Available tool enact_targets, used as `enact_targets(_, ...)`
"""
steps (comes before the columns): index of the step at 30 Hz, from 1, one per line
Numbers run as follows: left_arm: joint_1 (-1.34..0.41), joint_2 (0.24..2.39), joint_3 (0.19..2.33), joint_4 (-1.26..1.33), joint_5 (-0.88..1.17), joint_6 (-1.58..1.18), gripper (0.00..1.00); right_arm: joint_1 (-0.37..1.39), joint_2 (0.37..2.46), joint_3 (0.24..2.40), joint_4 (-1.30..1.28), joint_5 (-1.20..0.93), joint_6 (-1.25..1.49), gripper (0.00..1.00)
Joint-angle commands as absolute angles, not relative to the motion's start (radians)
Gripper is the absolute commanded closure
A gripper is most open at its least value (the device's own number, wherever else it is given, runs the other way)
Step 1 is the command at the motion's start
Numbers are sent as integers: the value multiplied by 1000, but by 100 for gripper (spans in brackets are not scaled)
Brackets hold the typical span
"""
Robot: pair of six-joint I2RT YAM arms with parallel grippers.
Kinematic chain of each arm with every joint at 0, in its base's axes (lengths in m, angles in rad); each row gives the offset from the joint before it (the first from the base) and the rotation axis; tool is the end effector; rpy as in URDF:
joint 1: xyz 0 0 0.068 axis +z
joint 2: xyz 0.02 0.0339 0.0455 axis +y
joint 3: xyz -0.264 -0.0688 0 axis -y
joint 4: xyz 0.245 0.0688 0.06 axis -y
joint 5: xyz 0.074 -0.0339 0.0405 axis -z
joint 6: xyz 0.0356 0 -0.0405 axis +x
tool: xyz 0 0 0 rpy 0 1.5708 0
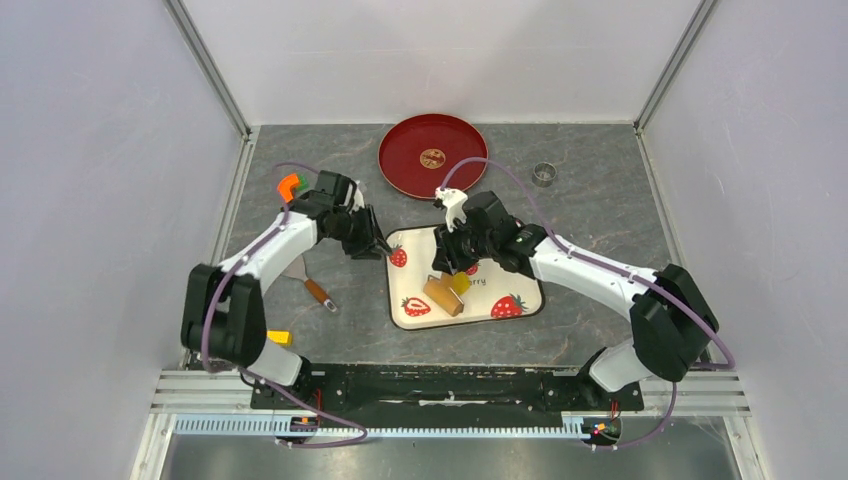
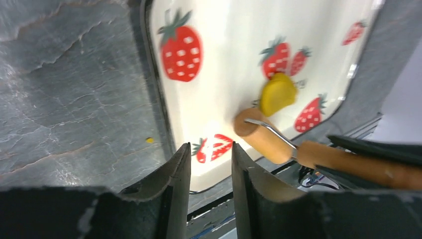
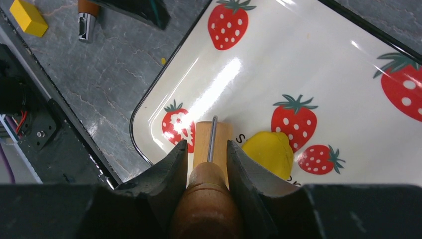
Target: Roll out the dumpling wrappers from the dough
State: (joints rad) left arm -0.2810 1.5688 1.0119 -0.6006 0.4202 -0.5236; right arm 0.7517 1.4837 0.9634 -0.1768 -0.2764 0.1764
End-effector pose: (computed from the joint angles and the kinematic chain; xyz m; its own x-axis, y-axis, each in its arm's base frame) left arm 0.2861 -0.0977 0.2014 -0.9673 -0.1959 -0.1610 -0.0843 0.8473 -0.5244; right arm 0.2289 0.2273 0.2373 -0.6038 -0.3333 -0.7241 -0.7149 0.6282 0.3070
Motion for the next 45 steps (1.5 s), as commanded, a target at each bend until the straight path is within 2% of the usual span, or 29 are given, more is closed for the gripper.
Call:
enact_targets(1,-279,1423,1069,-616,403,-527,59,736,1490,1089,-290,-213,267,100)
enact_targets(9,-341,1325,1009,-403,542,-733,57,623,1472,1121,-186,-254,420,100)
enact_targets(16,-517,1414,1007,-188,542,-882,57,588,1466,1155,-127,-255,522,100)
enact_targets(23,-558,1484,1014,-158,529,-887,57,575,1459,1169,-130,-258,527,100)
enact_targets(27,-519,1434,973,-227,486,-838,57,568,1425,1141,-162,-226,411,100)
enact_targets(34,-302,1306,795,-316,514,-760,56,566,1394,1074,-158,-248,285,100)
enact_targets(38,-258,1356,789,-432,496,-649,56,568,1391,1053,-138,-250,257,100)
enact_targets(45,-258,1480,740,-346,497,-639,56,568,1361,977,-50,-278,265,98)
